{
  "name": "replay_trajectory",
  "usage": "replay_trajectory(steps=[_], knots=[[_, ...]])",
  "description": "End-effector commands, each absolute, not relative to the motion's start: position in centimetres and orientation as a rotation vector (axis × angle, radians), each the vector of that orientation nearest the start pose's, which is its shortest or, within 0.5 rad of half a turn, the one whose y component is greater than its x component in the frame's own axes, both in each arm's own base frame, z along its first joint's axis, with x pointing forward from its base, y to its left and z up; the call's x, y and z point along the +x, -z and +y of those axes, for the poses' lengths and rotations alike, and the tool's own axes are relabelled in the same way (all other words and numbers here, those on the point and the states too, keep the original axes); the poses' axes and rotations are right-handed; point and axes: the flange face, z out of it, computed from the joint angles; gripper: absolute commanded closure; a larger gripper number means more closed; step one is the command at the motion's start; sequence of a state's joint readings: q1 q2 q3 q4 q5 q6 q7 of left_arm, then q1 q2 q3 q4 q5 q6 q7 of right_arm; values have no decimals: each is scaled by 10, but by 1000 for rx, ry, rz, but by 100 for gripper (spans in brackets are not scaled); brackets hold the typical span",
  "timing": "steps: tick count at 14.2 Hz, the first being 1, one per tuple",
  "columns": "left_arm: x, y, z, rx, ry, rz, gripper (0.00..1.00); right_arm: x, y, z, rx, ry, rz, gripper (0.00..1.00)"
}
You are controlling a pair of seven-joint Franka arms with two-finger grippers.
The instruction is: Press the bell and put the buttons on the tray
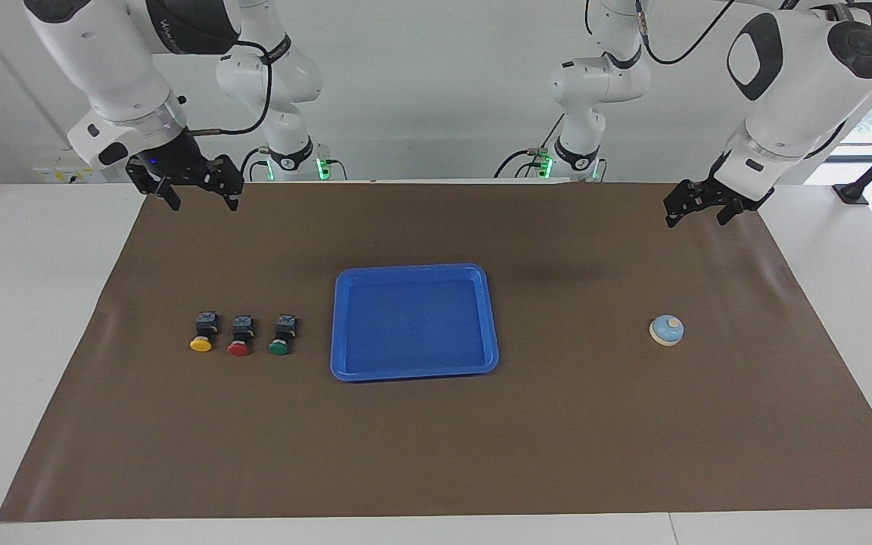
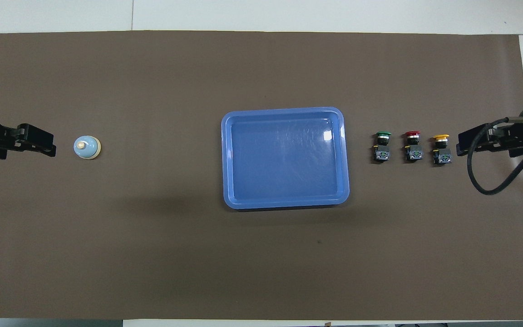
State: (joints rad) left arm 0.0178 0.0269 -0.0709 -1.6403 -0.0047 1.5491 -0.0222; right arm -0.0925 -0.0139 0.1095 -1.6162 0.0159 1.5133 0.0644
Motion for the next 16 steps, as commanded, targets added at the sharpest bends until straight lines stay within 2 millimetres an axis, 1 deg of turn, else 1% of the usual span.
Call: replay_trajectory(steps=[1, 6, 9, 10, 11, 12, 14, 16], knots=[[554, -576, -29, -3128, -156, 27, 0, 538, -607, 11, -3113, -141, 88, 0], [554, -577, -30, -3127, -153, 49, 0, 537, -605, 18, -3114, -157, 50, 0], [556, -575, -35, -3129, -120, 42, 1, 537, -605, 15, -3114, -157, 57, 0], [559, -571, -32, -3131, -89, 35, 46, 537, -605, 13, -3113, -157, 64, 0], [558, -571, -30, -3131, -74, 33, 87, 537, -605, 13, -3113, -157, 64, 0], [554, -564, -29, -3130, -83, 33, 100, 537, -605, 13, -3113, -157, 64, 0], [551, -546, -24, -3132, -67, 23, 100, 537, -605, 13, -3113, -157, 64, 0], [557, -519, -20, -3134, -57, 21, 100, 537, -605, 13, -3113, -157, 62, 0]])
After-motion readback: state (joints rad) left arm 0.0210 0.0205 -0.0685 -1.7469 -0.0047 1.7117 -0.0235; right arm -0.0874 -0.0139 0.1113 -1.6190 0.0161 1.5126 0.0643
